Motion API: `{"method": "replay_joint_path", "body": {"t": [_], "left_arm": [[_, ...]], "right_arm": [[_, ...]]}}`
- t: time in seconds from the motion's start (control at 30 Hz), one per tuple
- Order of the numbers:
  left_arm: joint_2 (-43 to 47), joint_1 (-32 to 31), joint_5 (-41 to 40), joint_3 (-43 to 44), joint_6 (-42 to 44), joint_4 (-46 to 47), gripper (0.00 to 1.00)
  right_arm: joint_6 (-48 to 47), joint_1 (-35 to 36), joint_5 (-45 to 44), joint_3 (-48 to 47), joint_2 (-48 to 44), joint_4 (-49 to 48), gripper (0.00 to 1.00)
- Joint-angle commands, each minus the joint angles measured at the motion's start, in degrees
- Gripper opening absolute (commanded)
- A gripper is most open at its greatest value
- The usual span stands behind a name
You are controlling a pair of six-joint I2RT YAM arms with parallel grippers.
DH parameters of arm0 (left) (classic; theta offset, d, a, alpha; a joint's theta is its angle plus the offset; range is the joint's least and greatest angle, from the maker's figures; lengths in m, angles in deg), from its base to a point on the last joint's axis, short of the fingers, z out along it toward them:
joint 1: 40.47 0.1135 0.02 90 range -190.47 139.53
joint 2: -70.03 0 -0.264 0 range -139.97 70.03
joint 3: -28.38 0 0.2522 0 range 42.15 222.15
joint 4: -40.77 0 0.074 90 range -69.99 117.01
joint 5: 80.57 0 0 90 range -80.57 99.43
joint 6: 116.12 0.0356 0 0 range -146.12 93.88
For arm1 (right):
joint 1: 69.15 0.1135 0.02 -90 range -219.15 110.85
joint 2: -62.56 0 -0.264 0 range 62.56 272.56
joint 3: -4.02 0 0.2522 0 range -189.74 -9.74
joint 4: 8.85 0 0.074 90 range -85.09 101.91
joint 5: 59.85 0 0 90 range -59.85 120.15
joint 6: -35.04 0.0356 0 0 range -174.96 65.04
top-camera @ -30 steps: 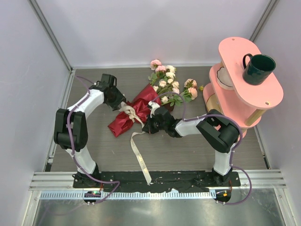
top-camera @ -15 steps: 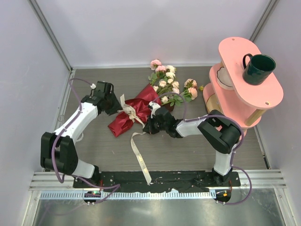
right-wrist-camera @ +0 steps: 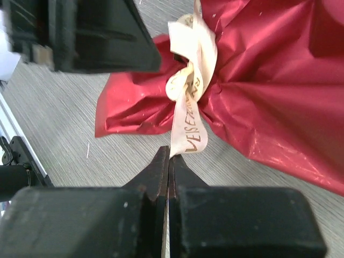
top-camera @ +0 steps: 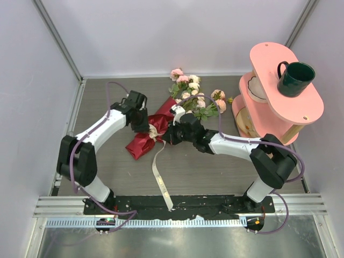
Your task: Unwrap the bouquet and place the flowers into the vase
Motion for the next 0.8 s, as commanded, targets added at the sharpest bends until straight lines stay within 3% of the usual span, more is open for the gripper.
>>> {"method": "replay_joint_path", "body": {"t": [0.0, 0.1, 0.6, 0.77], "left_arm": [[-4.0, -4.1, -5.4, 6.0, 5.5, -4.2, 0.33], [-7.1, -4.2, -7.6, 8.2, 6.9, -4.6, 0.36], [-15.6, -5.8, -9.6, 16.6, 13.3, -9.7, 0.27], [-16.7, -5.9, -8.5, 16.8, 13.7, -9.2, 0.42]], "right_arm": [[-2.1, 0.3, -2.8, -1.8, -4.0, 4.1, 0.01], [-3.5, 0.3, -3.3, -3.0, -4.3, 6.3, 0.01], [-3.7, 0.3, -3.7, -2.1, -4.7, 6.4, 0.01], [-3.9, 0.2, -3.6, -2.0, -4.6, 6.2, 0.01]]}}
